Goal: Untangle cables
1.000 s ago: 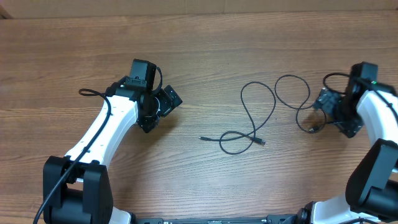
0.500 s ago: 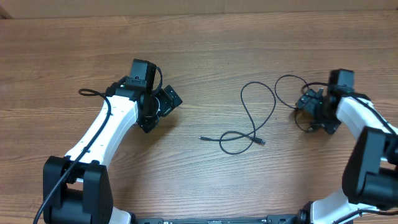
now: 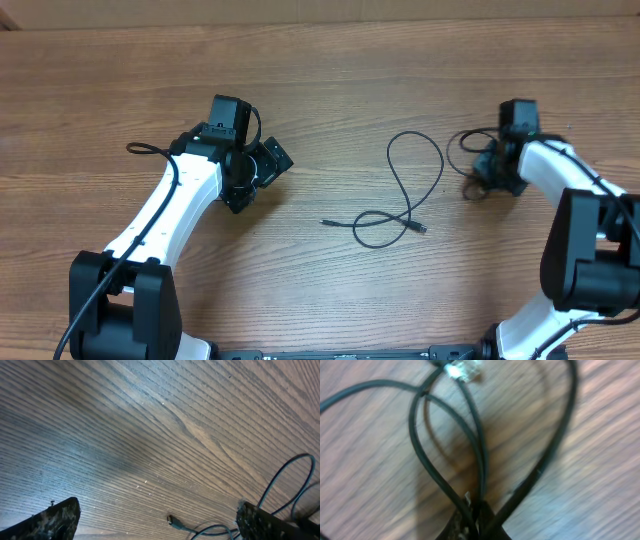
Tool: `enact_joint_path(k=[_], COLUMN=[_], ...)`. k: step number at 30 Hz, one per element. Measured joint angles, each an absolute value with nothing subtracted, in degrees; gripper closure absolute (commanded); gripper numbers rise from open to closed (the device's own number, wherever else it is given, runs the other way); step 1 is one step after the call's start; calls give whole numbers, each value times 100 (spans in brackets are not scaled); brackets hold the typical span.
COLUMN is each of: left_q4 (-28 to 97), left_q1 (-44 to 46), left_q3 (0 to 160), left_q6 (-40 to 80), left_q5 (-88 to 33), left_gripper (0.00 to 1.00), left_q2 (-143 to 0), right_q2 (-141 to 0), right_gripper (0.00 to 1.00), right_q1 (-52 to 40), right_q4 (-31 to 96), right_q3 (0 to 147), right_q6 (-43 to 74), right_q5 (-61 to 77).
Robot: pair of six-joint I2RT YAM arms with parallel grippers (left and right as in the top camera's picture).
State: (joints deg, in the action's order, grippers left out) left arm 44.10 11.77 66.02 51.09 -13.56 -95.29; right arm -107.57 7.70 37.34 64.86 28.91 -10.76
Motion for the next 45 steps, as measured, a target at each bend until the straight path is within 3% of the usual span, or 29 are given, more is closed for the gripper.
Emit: enact_joint_path(k=[5,11,19,28,29,30,32,33,34,45], left_q4=[4405,4410,4410,4410,4410,4407,4410,4410,4410,4410], left_q1=[1177,1177,1177,1177,1177,1177,1177,1177,1177,1177], left_q3=[6602,6602,6602,6602,6602,6602,6602,6602,6602,6602], left_q6=[5109,5111,5109,5109,5109,5109,5111,5109,5109,5109], left_q5=[-1354,-1356,-1356,-1356,-1356,-1356,-1356,-1356,-1356,-1356], left_gripper=[1,1,0,0,0,0,1,1,0,1], left_q2=[-9529,-9529,-9529,-9529,-9529,-9529,-9529,-9529,-9529,-9529], right_q2=[-10938,-10906,-11190,-12267,-12352,-12431,-12525,-12534,-12538,-12536], right_gripper=[96,96,96,96,92,79,36,7,0,0], right_q1=[1389,1997,2947,3291,3293,3291,3288,3286,3286,3286], right_q4=[4313,3588,2198,701,582,423,172,137,104,1328], right_q3=[8001,9504,9559,9555,9555,9553,9548,9548,9548,9548], right_q6=[2331,1343,740,596,593,600,668,650,655,727], right_q5=[-1094,-1140,-947,-685,-650,-593,-502,-475,-449,-432])
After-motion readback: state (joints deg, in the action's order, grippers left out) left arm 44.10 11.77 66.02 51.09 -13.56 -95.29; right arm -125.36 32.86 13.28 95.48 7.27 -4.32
